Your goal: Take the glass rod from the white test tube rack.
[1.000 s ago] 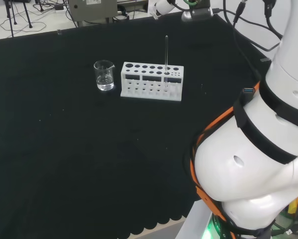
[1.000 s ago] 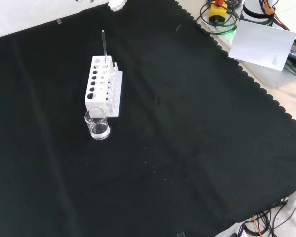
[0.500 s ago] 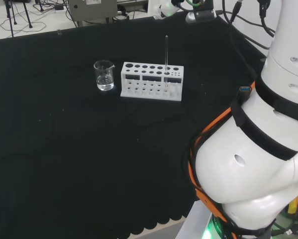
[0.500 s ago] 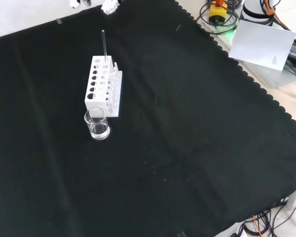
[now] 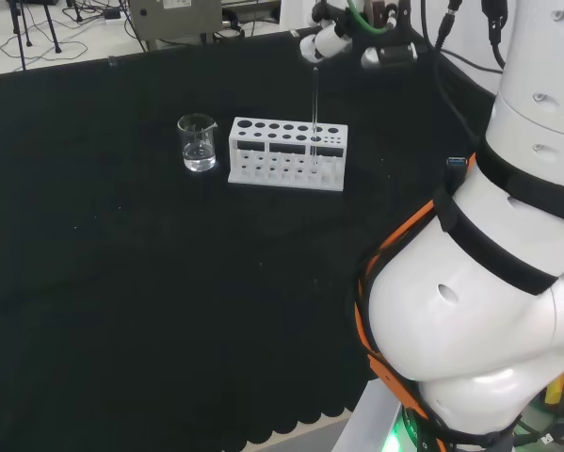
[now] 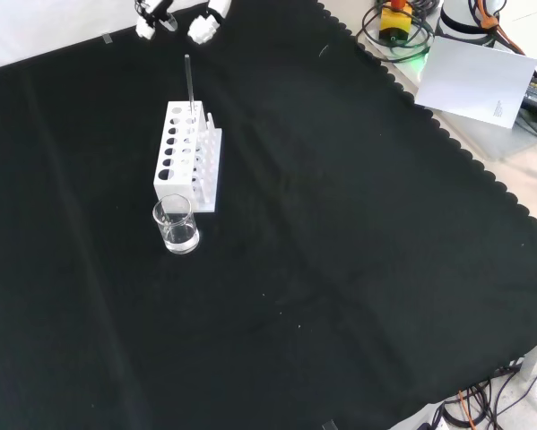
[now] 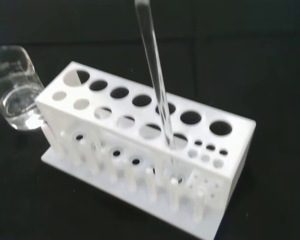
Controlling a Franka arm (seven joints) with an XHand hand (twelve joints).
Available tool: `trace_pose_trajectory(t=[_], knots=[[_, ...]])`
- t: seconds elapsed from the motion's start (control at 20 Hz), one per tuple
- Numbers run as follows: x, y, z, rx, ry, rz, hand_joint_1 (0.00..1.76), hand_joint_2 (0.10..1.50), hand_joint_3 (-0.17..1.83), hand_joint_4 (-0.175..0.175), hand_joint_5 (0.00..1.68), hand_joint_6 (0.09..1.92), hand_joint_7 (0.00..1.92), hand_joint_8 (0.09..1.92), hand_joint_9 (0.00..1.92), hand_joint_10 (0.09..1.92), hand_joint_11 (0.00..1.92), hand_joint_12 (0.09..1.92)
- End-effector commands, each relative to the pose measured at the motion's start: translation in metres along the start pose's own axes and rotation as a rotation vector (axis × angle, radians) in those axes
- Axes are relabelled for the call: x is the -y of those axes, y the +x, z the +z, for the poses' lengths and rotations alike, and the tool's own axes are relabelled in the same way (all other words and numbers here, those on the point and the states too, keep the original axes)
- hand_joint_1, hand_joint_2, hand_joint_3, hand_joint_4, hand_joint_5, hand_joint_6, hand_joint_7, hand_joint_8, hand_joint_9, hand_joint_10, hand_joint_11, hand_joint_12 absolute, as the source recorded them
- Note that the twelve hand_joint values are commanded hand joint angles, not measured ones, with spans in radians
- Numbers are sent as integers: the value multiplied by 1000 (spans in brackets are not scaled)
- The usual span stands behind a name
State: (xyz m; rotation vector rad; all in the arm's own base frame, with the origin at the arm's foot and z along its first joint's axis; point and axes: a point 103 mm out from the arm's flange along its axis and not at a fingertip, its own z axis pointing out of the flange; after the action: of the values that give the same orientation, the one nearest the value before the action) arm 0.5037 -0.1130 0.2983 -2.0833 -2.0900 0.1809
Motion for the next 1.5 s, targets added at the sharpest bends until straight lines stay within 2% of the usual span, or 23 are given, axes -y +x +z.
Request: trace_pose_trajectory(t=[0.05, 0.3, 0.95, 1.2, 1.3, 1.5], knots=[[5, 1, 16, -18, 21, -14, 540, 983, 463, -175, 320, 87, 601, 1073, 889, 964, 308, 1433], [8, 4, 31, -27, 41, -30, 546, 985, 463, -175, 329, 87, 628, 1082, 912, 973, 305, 1433], [-18, 0, 72, -60, 83, -67, 592, 983, 460, -175, 396, 102, 735, 1103, 1054, 1015, 306, 1432], [-18, -1, 74, -59, 83, -68, 634, 979, 460, -175, 426, 133, 763, 1097, 1136, 1015, 319, 1420], [-19, -1, 74, -47, 70, -67, 668, 974, 465, -175, 445, 213, 795, 1081, 1192, 1006, 336, 1407], [-18, 0, 69, -24, 42, -75, 773, 949, 501, -175, 430, 625, 874, 1054, 1318, 971, 428, 1370]])
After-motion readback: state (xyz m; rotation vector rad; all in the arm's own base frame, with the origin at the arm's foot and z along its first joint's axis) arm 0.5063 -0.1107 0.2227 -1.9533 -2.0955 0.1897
